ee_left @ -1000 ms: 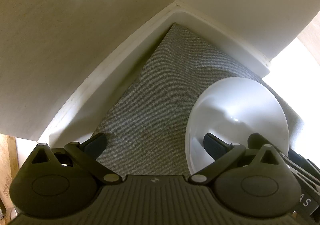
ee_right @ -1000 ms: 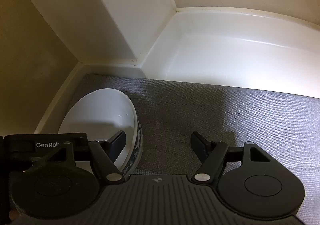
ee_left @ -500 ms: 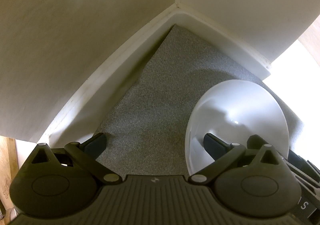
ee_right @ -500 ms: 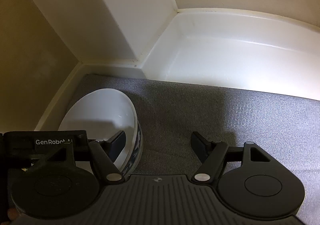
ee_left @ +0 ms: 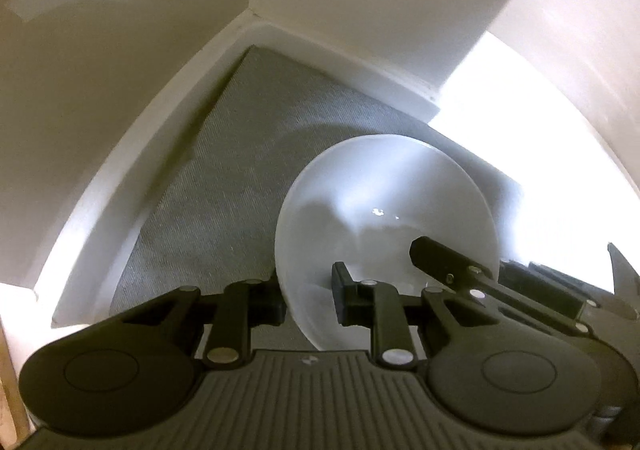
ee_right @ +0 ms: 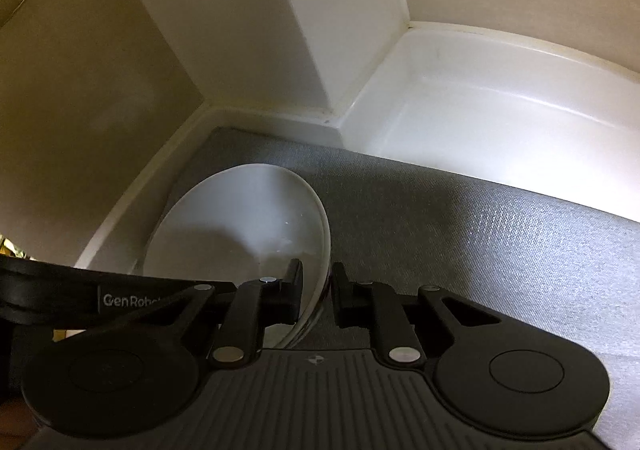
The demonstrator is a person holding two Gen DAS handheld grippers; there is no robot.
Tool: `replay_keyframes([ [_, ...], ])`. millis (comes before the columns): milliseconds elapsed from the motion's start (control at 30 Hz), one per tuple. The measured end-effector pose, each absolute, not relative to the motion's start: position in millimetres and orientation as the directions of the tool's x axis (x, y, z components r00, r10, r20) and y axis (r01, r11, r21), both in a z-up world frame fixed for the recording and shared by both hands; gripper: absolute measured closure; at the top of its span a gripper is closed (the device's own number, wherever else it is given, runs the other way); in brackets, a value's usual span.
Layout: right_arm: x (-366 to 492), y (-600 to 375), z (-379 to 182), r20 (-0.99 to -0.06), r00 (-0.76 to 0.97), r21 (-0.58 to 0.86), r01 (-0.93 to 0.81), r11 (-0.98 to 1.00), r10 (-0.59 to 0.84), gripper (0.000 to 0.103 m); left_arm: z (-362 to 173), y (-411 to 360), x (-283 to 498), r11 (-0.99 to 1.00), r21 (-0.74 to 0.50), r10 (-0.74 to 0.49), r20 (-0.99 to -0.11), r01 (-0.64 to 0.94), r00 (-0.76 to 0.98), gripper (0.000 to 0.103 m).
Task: Organize plates and bowls
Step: 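Close the left gripper on the blue-patterned bowl rim while the right gripper grips it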
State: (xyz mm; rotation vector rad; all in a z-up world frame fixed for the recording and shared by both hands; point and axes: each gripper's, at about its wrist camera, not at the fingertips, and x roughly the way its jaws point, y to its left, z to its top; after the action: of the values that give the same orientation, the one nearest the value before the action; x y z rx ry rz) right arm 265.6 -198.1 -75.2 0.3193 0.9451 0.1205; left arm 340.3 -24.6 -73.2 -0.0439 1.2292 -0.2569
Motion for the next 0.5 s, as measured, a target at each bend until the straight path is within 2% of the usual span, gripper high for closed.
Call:
replay_keyframes([
  [500,247,-189,-50,-0.766,0.607,0.284,0.027,0.958,0.21,0.087,-57,-13,319,0.955,-0.222,-0.278,-0.902,0.198,0.329,0.078],
])
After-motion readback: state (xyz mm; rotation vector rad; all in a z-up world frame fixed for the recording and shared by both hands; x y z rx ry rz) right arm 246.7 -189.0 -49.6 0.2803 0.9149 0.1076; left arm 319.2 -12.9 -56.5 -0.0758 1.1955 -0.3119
